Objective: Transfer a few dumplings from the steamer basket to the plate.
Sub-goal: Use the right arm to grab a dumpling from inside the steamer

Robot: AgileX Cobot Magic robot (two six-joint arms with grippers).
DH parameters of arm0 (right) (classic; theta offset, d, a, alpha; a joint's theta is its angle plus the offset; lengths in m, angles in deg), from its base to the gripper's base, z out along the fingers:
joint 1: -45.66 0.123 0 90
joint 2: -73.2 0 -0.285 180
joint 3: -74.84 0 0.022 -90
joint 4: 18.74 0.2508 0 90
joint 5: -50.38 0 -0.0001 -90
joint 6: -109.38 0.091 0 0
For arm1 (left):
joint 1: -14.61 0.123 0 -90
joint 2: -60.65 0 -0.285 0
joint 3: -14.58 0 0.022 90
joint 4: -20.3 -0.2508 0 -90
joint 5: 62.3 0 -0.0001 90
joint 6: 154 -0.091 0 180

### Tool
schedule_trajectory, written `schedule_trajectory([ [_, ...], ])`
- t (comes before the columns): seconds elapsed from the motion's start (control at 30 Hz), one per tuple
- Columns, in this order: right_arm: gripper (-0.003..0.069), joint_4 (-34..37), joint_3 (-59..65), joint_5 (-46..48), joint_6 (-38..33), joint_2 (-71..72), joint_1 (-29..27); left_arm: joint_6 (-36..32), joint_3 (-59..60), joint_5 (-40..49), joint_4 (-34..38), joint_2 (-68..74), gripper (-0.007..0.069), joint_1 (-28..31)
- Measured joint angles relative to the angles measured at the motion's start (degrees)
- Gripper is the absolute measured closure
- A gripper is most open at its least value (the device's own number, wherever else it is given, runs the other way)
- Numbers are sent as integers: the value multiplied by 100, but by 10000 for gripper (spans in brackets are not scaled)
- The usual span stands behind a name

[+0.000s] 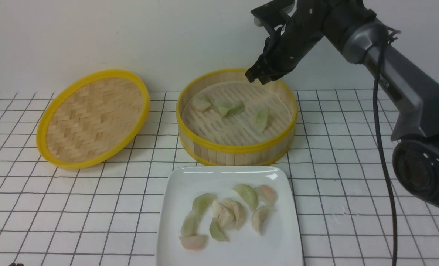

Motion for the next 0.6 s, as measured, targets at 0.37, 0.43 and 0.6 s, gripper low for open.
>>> schedule_trajectory([
  [0.37,407,-50,0,6,204,-402,0,0,0,0,0,0,631,0],
  [0.43,314,-99,0,6,249,-542,0,0,0,0,0,0,631,0],
  [0.6,186,-191,0,1,379,-805,0,0,0,0,0,0,631,0],
])
